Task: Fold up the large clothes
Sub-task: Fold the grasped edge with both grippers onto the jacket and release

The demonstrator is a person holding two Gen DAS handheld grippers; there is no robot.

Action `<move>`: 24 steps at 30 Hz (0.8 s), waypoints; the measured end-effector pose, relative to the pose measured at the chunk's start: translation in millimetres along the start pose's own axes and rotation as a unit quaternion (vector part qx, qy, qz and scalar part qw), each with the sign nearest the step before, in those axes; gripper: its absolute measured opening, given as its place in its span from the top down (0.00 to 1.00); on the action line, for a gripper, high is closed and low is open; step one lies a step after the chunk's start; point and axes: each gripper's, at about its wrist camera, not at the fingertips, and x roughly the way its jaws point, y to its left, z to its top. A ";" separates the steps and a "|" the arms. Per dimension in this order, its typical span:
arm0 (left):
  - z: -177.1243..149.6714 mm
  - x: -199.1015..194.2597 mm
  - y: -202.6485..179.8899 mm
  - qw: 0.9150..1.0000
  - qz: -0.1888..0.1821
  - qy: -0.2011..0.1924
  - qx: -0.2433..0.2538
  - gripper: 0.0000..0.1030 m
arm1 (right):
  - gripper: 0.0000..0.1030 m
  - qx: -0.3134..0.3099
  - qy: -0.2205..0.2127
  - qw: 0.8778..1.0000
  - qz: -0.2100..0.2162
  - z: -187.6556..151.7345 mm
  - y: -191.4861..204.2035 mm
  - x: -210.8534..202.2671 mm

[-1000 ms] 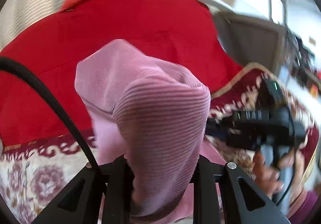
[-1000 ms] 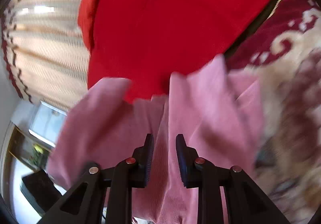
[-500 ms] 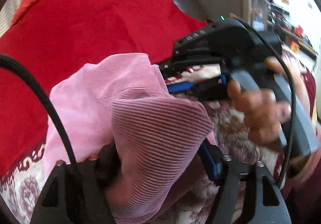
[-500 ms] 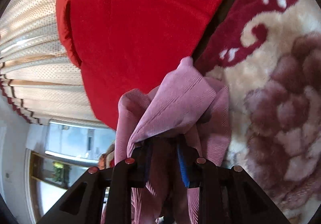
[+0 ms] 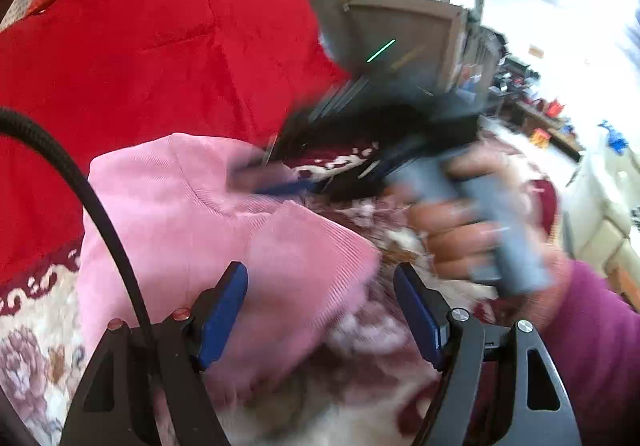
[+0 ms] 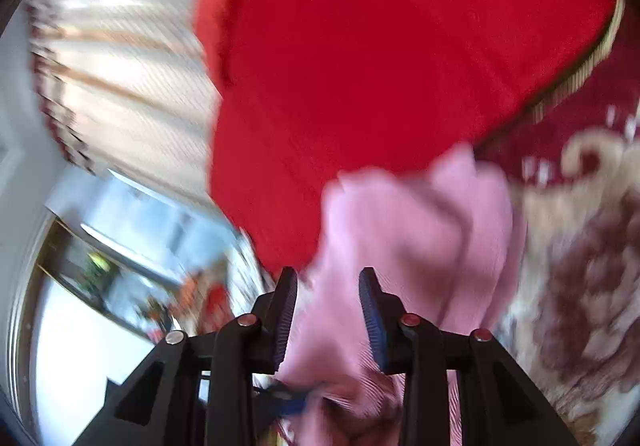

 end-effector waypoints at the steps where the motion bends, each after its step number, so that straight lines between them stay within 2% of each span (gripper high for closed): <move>1: -6.2 -8.4 -0.8 1.000 -0.014 -0.005 0.003 0.26 | 0.66 0.013 0.031 0.999 -0.031 -2.7 -10.3 15.4; 2: -12.0 -21.4 -1.4 0.999 -0.029 -0.014 0.009 0.26 | 0.66 0.035 0.056 0.996 -0.067 -5.8 -26.6 31.0; 3: -15.1 -31.0 1.3 0.999 -0.032 -0.022 0.012 0.26 | 0.68 0.053 0.068 0.993 -0.075 -9.1 -39.9 39.5; 6: -23.2 -62.9 24.7 0.999 0.006 -0.053 -0.003 0.26 | 0.68 0.065 0.055 0.995 -0.057 -11.6 -48.7 36.2; 8: -22.2 -71.0 54.4 0.995 0.053 -0.063 -0.048 0.26 | 0.66 0.053 0.048 0.994 -0.078 -16.7 -40.7 29.2; 10: -27.0 -67.1 91.1 0.986 0.091 -0.060 -0.127 0.26 | 0.66 0.027 0.041 0.993 -0.108 -21.0 -24.6 22.6; 11: -30.5 -63.3 106.0 0.980 0.096 -0.062 -0.160 0.26 | 0.64 0.017 0.032 0.992 -0.123 -21.7 -14.0 14.8; 13: -38.1 -45.0 129.3 0.968 0.113 -0.048 -0.217 0.27 | 0.65 -0.010 0.007 0.992 -0.126 -27.5 5.0 -0.3; 15: -39.1 -30.0 134.7 0.965 0.108 -0.047 -0.233 0.26 | 0.65 -0.042 -0.023 0.992 -0.113 -34.4 28.8 -15.5; 19: -35.7 -21.4 124.6 0.969 0.128 -0.031 -0.210 0.26 | 0.65 -0.108 -0.042 0.989 -0.090 -50.4 70.5 -20.5; 22: -36.7 -16.2 116.2 0.973 0.153 -0.008 -0.171 0.26 | 0.65 -0.145 -0.002 0.984 -0.107 -71.0 82.5 -6.3; 24: -40.5 -11.4 115.4 0.975 0.149 0.011 -0.163 0.25 | 0.67 -0.147 0.043 0.976 -0.156 -80.8 73.4 6.3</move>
